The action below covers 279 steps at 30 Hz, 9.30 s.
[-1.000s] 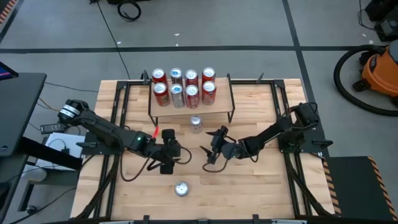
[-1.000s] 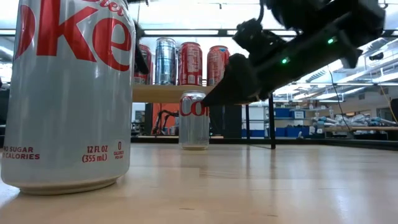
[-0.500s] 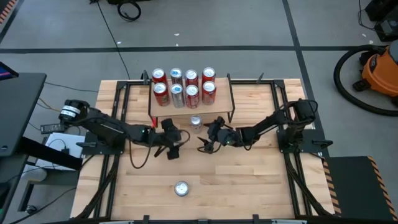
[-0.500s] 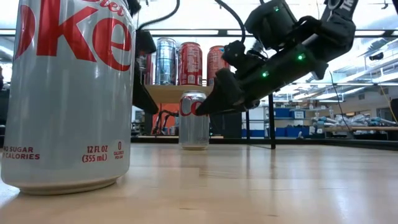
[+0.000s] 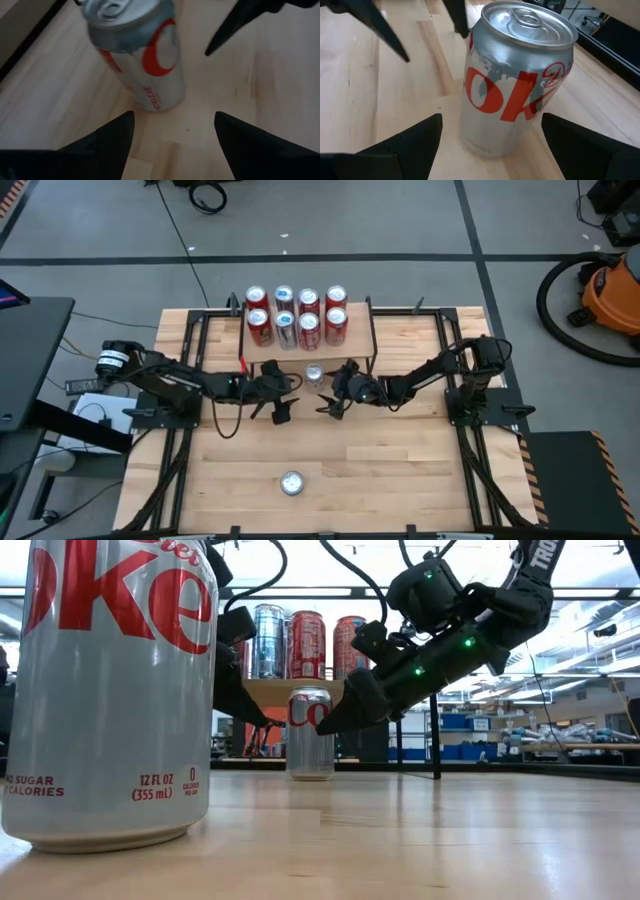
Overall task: Place canned beverage on shelf
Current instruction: Put the red silver soda can on the shelf
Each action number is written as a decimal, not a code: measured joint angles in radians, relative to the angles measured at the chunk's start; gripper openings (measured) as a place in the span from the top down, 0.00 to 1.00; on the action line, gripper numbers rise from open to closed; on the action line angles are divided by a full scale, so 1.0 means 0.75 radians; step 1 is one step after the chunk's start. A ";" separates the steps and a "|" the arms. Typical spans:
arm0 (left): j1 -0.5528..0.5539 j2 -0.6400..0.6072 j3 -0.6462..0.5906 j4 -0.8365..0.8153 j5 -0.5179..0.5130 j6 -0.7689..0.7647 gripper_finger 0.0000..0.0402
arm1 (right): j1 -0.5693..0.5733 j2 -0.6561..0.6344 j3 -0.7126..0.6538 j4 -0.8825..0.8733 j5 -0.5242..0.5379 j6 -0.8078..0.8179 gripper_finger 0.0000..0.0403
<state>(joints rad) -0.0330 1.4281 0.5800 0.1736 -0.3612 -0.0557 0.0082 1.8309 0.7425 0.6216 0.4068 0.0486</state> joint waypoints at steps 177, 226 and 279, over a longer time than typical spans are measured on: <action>-0.128 0.060 0.301 -0.335 0.238 -0.301 0.29 | -0.098 -0.177 -0.043 -0.160 -0.512 -0.585 0.13; -0.179 0.103 0.301 -0.312 0.158 -0.183 0.29 | 0.109 -0.195 -0.042 -0.185 -0.334 -0.348 0.13; -0.223 0.088 0.300 -0.461 0.229 -0.112 0.29 | 0.039 -0.198 -0.040 -0.366 -0.040 -0.285 0.13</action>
<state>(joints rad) -0.2005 1.4942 0.8047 -0.1725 -0.1892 -0.1396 0.0371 1.6821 0.7124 0.3474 0.3771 -0.1655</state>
